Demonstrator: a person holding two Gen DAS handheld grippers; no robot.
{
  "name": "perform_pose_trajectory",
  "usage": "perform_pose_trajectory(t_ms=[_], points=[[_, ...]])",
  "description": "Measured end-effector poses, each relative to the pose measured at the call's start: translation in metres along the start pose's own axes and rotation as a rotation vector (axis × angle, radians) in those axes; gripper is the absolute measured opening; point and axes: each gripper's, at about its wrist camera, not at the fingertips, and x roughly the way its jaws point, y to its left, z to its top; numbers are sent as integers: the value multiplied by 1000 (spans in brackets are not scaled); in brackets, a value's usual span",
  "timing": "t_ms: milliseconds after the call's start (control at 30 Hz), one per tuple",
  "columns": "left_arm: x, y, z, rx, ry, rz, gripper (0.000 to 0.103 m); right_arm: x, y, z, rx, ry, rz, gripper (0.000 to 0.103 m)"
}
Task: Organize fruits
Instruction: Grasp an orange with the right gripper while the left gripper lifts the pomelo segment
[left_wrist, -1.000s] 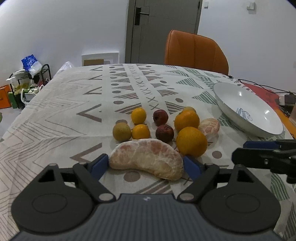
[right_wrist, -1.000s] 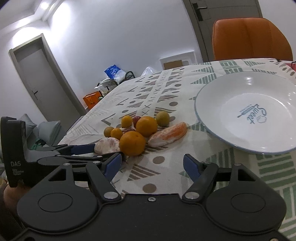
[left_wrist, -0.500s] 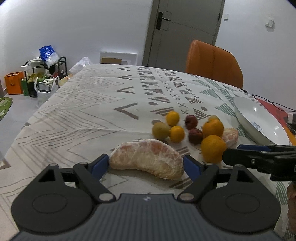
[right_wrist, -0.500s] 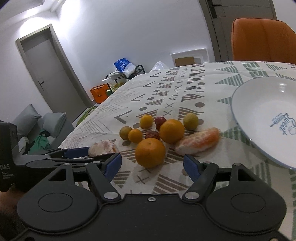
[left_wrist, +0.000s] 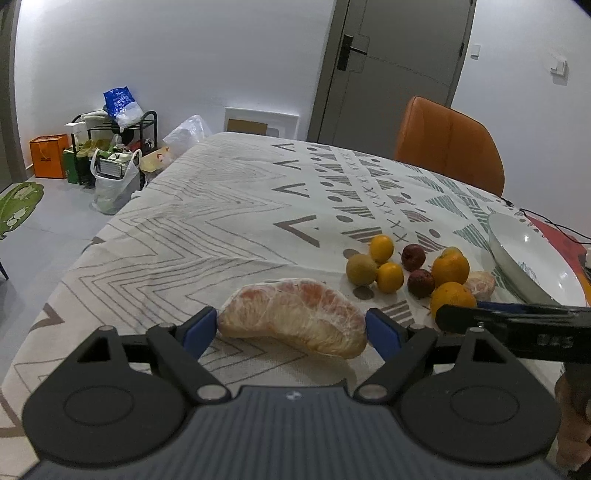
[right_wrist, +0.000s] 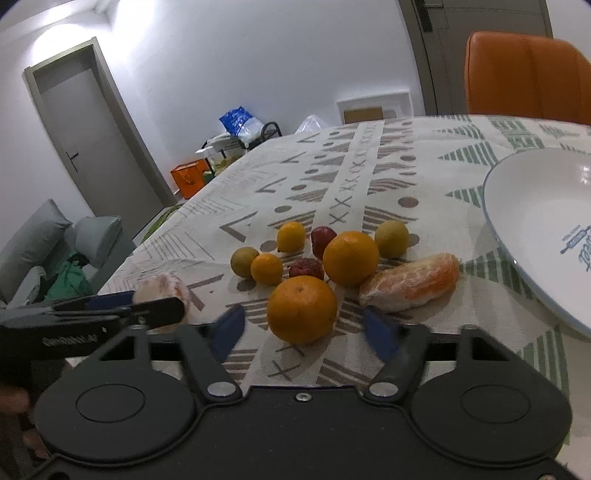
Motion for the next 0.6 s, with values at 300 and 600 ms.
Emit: perform_pose_trajectory(t_ms=[300,600], points=[[-2,-8,3,13,-11,-20,86,-14,-12,-5,60,-24,40,38],[-2,-28,8,40,-29,-52,86,-42,-24,3,79,-98,19,38]])
